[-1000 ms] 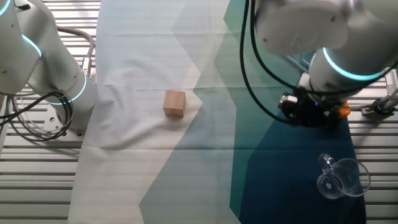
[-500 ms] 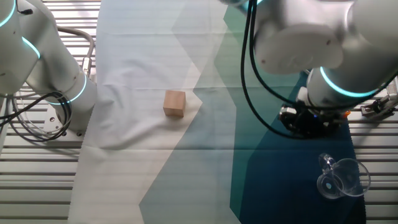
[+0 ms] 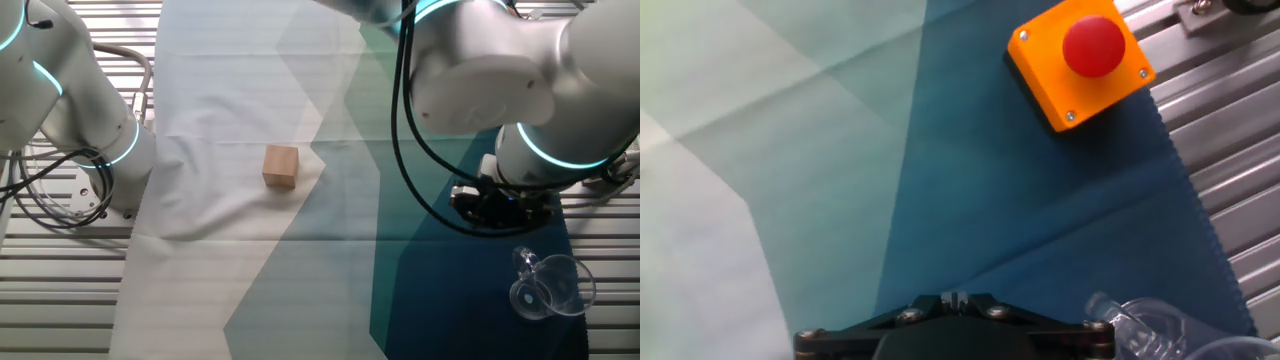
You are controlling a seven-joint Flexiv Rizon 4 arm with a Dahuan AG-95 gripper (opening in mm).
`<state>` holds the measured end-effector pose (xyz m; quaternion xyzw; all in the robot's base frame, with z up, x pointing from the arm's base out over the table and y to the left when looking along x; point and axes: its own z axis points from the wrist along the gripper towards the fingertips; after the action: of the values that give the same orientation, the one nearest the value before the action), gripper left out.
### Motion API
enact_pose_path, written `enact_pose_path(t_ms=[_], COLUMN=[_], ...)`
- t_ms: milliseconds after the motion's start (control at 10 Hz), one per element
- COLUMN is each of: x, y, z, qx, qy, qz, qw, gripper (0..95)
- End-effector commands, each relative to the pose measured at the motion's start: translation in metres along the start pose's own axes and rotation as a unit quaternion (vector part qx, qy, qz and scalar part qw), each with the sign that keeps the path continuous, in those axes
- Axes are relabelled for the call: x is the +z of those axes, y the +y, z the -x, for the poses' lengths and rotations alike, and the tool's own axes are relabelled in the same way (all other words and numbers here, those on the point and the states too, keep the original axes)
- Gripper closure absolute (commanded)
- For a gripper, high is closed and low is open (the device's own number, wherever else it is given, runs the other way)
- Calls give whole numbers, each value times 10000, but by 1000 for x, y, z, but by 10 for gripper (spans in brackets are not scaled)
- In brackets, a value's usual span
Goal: Put the cup on the cup rack
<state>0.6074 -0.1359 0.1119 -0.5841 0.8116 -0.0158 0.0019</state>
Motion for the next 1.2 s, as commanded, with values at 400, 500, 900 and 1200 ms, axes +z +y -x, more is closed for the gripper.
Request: enact_pose_path(t_ms=[400,500,900,1200], x=[0,0,0,0], y=[-1,-1,-1,-1], z=[-2,-2,-2,-2], qx=[-20,-94,-292,-44], qy=[-48,0,349,244], qz=[18,-11,-92,-140], qw=[10000,10000,9989,9996], gripper=[950,950,950,950])
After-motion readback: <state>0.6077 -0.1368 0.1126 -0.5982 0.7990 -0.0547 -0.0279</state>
